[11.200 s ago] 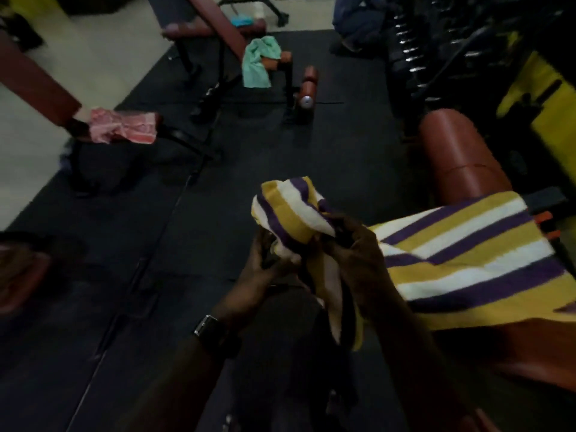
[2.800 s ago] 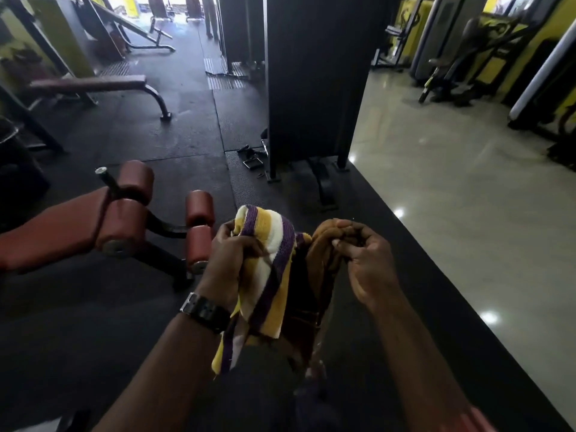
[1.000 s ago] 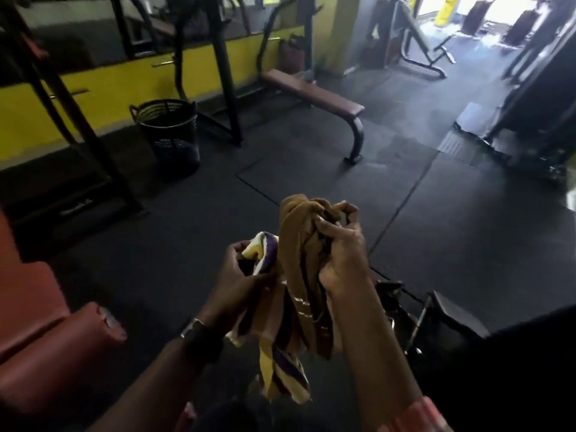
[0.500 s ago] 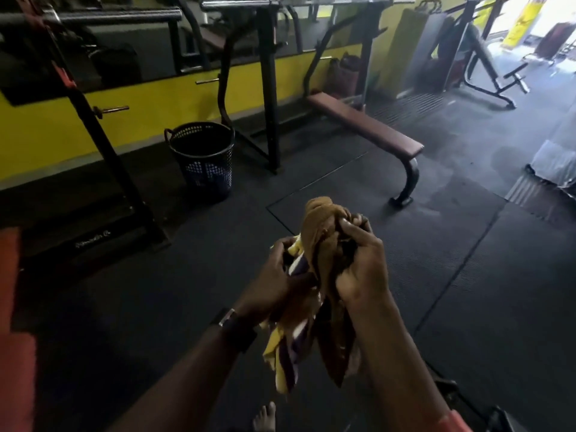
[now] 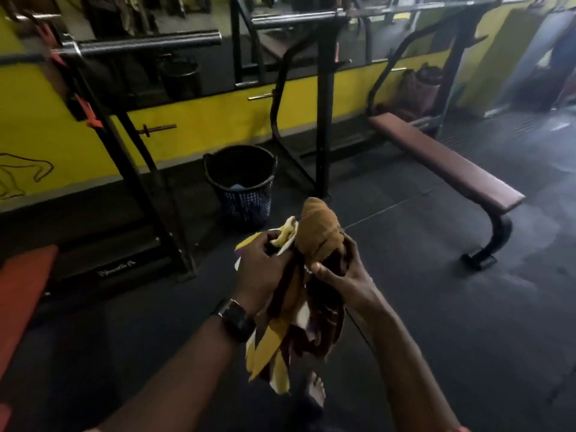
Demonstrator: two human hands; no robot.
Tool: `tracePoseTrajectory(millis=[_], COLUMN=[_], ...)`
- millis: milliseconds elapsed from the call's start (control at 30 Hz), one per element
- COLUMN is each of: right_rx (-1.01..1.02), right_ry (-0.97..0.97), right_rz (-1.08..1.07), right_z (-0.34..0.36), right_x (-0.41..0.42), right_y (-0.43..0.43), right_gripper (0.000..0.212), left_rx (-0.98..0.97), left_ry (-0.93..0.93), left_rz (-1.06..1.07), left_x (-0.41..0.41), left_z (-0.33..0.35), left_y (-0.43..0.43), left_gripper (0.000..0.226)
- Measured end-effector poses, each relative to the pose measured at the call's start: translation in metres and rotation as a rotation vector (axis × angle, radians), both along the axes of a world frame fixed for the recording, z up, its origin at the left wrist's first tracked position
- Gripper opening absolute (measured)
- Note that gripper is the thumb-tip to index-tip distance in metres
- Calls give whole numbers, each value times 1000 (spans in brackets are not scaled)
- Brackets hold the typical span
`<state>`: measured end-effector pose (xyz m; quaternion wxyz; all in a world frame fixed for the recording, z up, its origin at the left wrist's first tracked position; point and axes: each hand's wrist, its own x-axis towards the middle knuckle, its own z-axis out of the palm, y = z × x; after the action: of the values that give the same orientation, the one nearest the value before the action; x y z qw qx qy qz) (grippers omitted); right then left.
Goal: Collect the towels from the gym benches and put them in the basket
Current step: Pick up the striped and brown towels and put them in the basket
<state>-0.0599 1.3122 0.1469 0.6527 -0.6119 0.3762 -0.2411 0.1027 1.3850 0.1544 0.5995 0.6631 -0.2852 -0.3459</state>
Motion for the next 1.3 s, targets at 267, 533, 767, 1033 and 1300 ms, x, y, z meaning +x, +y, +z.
tracePoseTrajectory(millis=[267,533,767,1033,1300], right_rx=[47,348,387,431,459], right_ry=[-158,-383,-487,-405,-296], right_rz=[-75,-348,-273,-277,-165], right_z=[-8,-20,-11,-23,-51], right_x=[120,239,348,469,568], right_y=[-183,-349,-470,-582,-665], right_gripper=[49,36,52,56,26], left_rx=[18,-182,-274,-337,12], left_ry=[151,604,725,758,711], left_rz=[300,595,568,574,609], left_x=[96,257,384,488,527], left_z=[4,-22,-24,-51,-94], left_y=[-151,-292,-412,-517,-558], left_gripper=[37,42,45,40,36])
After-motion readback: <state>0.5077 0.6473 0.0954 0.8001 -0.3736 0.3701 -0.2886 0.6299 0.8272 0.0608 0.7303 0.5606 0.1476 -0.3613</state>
